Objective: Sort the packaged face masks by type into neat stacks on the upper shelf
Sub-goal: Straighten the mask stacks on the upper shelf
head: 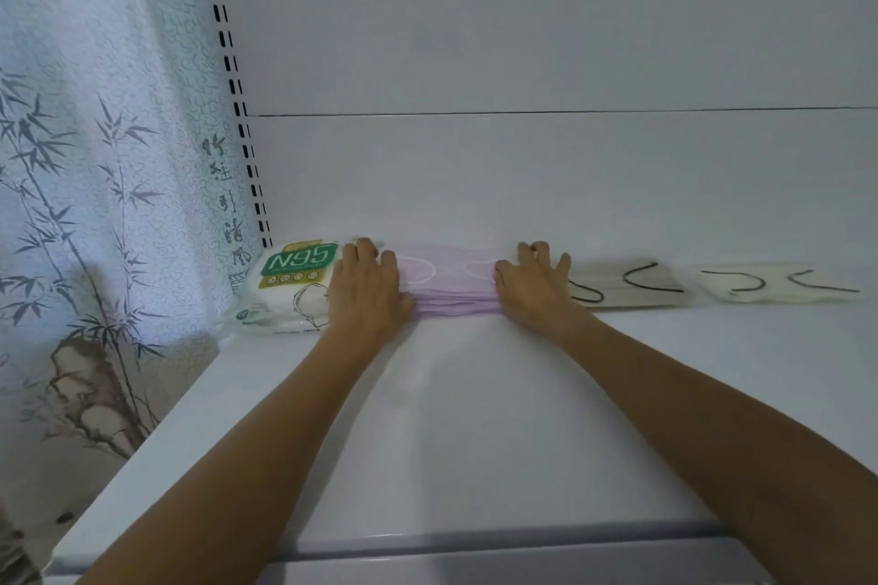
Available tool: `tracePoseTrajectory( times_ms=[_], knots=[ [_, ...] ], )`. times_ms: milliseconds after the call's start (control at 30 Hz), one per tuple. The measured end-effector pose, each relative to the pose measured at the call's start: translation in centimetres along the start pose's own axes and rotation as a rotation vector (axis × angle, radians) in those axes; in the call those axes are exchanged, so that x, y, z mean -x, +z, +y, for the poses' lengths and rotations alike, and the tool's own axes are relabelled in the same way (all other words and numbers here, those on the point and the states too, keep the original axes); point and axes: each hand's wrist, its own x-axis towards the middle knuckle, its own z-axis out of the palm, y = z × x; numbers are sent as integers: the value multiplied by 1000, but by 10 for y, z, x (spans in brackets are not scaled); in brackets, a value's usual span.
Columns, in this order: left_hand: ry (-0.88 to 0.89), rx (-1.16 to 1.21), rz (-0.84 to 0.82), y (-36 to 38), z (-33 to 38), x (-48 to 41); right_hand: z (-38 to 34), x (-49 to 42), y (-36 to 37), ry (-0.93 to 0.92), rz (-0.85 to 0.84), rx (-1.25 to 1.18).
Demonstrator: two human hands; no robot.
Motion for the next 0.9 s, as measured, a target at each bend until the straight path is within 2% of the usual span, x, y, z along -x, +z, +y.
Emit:
tracePoseTrajectory(
  times_ms=[133, 200, 333, 533, 700, 900],
  knots=[
    [32, 107, 8, 3, 5, 5, 7, 11, -4, -51, 206, -122],
    [22, 132, 4, 1, 10, 12, 13, 22, -10, -89, 250, -185],
    [22, 134, -34, -10, 22, 34, 23, 47, -23, -126, 134, -221],
    [59, 184, -97, -39, 49, 76, 41, 101, -47, -93, 64, -260],
    [-22, 353, 15, -65, 80, 136, 70, 162, -79, -104, 101, -253],
    [5, 418, 222, -83, 111, 226, 91, 251, -89, -120, 299, -323]
  ],
)
